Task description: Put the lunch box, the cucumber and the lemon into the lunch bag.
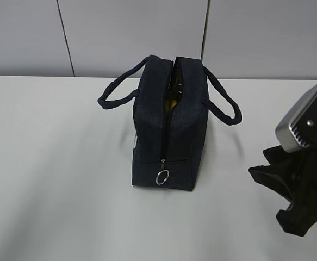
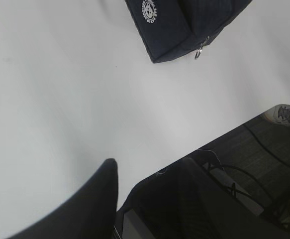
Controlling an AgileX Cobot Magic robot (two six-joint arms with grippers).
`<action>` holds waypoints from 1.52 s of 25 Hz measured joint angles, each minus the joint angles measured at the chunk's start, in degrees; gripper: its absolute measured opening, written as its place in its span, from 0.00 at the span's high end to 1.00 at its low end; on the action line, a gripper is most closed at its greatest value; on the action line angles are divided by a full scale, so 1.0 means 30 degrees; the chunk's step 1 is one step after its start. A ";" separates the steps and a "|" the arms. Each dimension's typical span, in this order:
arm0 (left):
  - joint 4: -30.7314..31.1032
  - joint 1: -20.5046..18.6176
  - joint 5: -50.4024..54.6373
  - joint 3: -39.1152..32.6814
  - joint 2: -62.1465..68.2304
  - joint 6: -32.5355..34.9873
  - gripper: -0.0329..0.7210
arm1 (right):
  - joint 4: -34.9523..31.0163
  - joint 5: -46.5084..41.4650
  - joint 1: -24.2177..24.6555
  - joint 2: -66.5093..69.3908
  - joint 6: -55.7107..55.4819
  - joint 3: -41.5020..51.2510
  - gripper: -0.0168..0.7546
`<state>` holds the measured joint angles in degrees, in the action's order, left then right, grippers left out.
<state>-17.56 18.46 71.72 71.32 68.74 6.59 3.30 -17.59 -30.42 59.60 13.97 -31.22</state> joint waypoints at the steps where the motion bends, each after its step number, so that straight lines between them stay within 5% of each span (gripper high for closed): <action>1: 0.0000 0.0000 0.0000 0.0000 -0.0018 -0.0030 0.59 | -0.0427 0.0377 0.0000 -0.0017 0.0000 0.0226 0.62; 10: 0.0000 0.0000 0.0000 0.0000 -0.0091 -0.0266 0.59 | -0.3131 0.4212 0.0000 0.0032 0.0033 0.2163 0.62; 20: 0.0000 0.0000 0.0000 0.0000 -0.0091 -0.0888 0.59 | -0.3251 0.5033 -0.0083 0.2889 0.0033 0.2163 0.62; 24: 0.0000 0.0000 -0.0034 0.0000 -0.0091 -0.0967 0.59 | -0.3298 0.5864 -0.1439 0.3615 0.0033 0.2163 0.62; 29: 0.0238 0.0000 -0.0034 0.0000 -0.0091 -0.1005 0.59 | -0.3298 0.8513 -0.2980 0.4793 -0.0267 0.2163 0.62; 38: 0.0683 0.0000 -0.0034 0.0000 -0.0091 -0.1235 0.59 | -0.2165 1.3574 -0.3033 0.8337 -0.4493 0.2163 0.62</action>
<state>-15.51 18.46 71.62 71.32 68.47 2.89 -3.19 23.13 -39.52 84.61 0.49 -24.73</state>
